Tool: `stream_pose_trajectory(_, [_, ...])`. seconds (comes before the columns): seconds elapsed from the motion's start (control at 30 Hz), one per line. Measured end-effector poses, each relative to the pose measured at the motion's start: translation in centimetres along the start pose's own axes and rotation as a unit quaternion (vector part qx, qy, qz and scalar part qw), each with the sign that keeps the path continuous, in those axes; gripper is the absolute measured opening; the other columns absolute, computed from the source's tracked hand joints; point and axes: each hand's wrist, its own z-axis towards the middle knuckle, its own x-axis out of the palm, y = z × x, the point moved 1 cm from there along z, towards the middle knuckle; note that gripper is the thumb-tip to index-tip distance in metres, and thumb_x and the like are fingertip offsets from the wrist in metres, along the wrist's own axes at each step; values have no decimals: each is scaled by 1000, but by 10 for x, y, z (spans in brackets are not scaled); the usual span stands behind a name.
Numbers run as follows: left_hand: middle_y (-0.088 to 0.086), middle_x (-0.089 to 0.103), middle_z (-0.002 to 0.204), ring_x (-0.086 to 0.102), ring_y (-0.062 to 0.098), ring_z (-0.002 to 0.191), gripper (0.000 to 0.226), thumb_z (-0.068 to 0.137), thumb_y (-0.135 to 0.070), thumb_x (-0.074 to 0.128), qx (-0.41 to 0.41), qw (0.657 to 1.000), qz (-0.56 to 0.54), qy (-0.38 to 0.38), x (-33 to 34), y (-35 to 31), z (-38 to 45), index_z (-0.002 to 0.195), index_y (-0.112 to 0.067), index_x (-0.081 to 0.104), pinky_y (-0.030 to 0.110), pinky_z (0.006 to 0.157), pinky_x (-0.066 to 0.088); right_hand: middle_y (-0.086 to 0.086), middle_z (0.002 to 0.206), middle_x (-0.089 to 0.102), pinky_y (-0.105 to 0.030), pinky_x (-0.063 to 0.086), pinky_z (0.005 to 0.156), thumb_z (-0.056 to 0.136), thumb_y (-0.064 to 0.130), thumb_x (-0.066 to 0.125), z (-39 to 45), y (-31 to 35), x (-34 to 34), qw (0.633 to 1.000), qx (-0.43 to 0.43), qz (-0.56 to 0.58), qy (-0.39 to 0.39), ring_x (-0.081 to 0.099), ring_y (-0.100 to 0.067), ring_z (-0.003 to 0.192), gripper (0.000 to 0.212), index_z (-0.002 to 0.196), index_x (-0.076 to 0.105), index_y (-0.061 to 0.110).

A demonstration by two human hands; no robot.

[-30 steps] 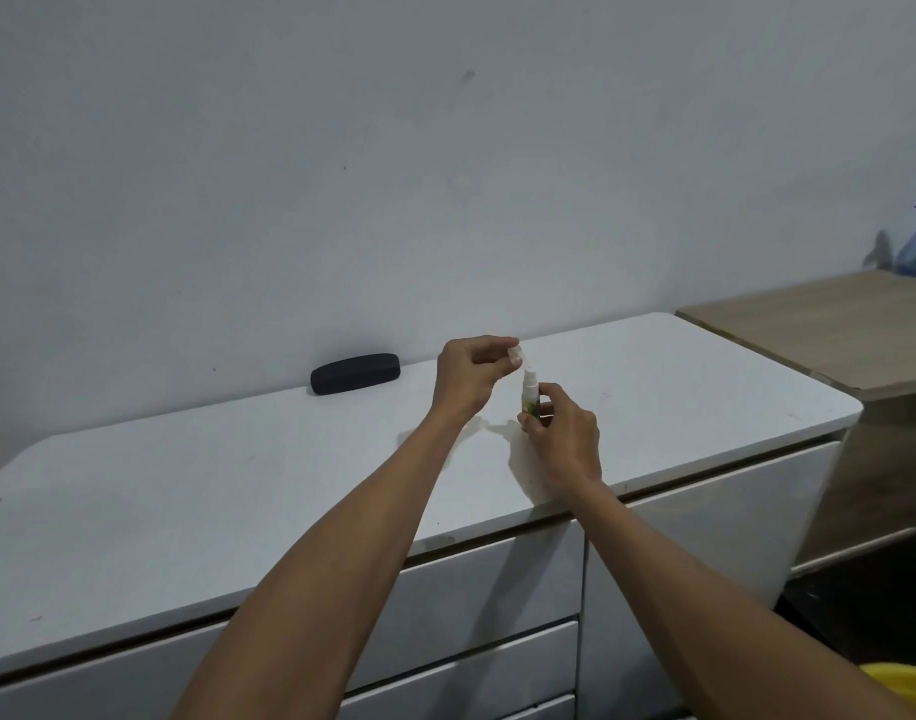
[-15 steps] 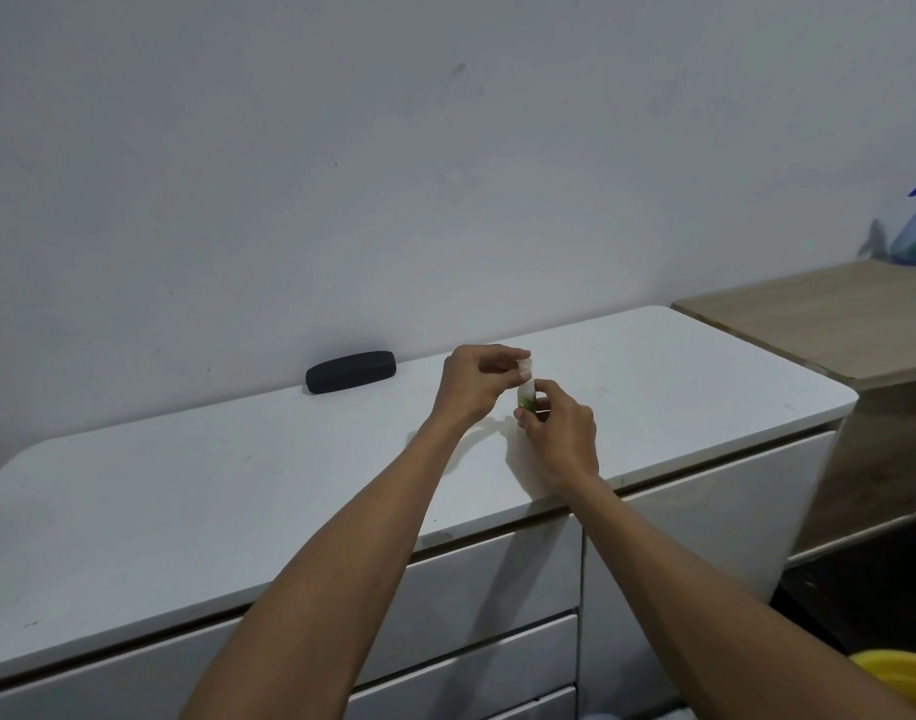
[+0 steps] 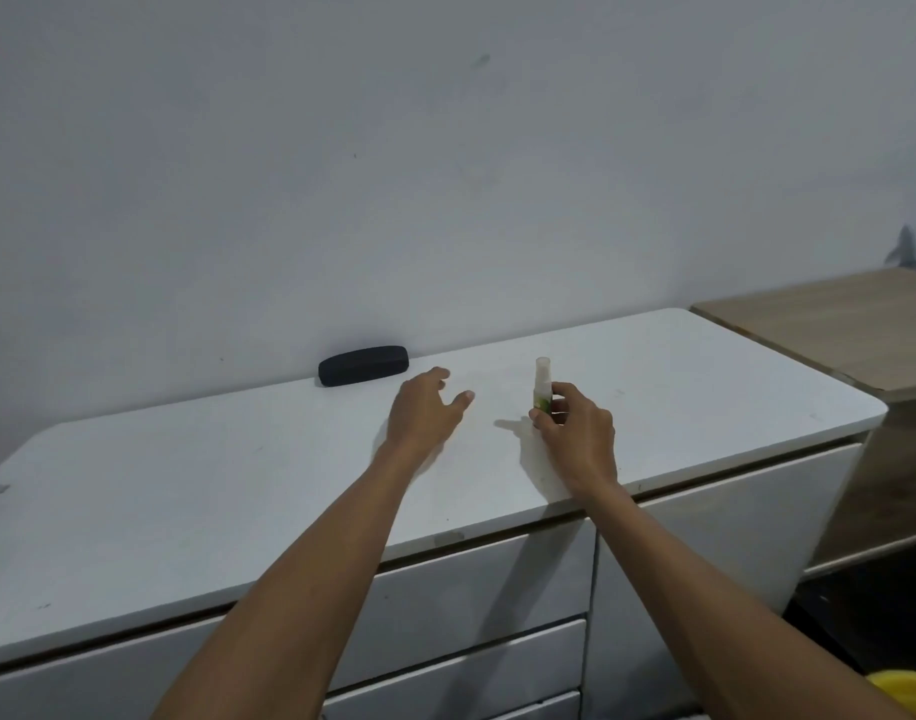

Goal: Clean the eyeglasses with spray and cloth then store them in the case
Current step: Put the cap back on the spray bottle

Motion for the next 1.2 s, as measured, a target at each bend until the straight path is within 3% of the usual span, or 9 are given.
stream_pose_trajectory(0.13, [6, 50, 151, 44, 25, 141, 68, 95, -54, 59, -15, 994, 105, 20, -16, 36, -6, 147, -12, 48, 40, 115, 38, -7, 113, 77, -34, 50, 85, 94, 25, 71, 1, -4, 1, 1000, -1, -7, -2, 69, -26, 100, 33, 125, 67, 14])
stream_pose_trajectory(0.37, [13, 37, 160, 22, 30, 153, 84, 96, -68, 39, -14, 974, 221, 49, -23, 66, 7, 149, -4, 41, 43, 124, 22, -5, 105, 78, -31, 46, 77, 92, 27, 71, 10, -1, 2, 1000, -2, -23, 5, 65, -20, 88, 28, 117, 70, 14])
stream_pose_trajectory(0.53, [12, 40, 154, 30, 30, 146, 91, 92, -76, 29, -41, 962, 265, 58, -16, 79, 24, 147, -5, 41, 44, 118, 25, -4, 100, 79, -37, 55, 84, 86, 24, 73, 39, 21, 32, 1000, -1, -12, 21, 70, -23, 93, 26, 110, 74, 13])
stream_pose_trajectory(0.73, [16, 27, 164, 22, 31, 152, 97, 90, -79, 29, -41, 961, 265, 71, -12, 85, 32, 153, -6, 32, 48, 123, 17, 0, 91, 78, -39, 58, 85, 83, 26, 74, 78, 51, 103, 998, -10, 25, 54, 72, -20, 87, 23, 103, 73, 16])
stream_pose_trajectory(1.03, [14, 24, 165, 18, 29, 154, 103, 85, -84, 30, -52, 959, 272, 60, -6, 92, 44, 154, -7, 31, 49, 125, 14, -8, 101, 74, -31, 50, 74, 86, 24, 77, 135, 70, 175, 997, -28, -8, 73, 68, -24, 87, 24, 106, 71, 13])
stream_pose_trajectory(1.2, [14, 23, 166, 16, 29, 155, 105, 84, -85, 29, -53, 958, 276, 61, -4, 94, 45, 155, -8, 29, 50, 125, 13, -10, 108, 72, -31, 51, 79, 88, 24, 76, 146, 64, 196, 997, -15, -23, 74, 65, -25, 90, 28, 111, 71, 10])
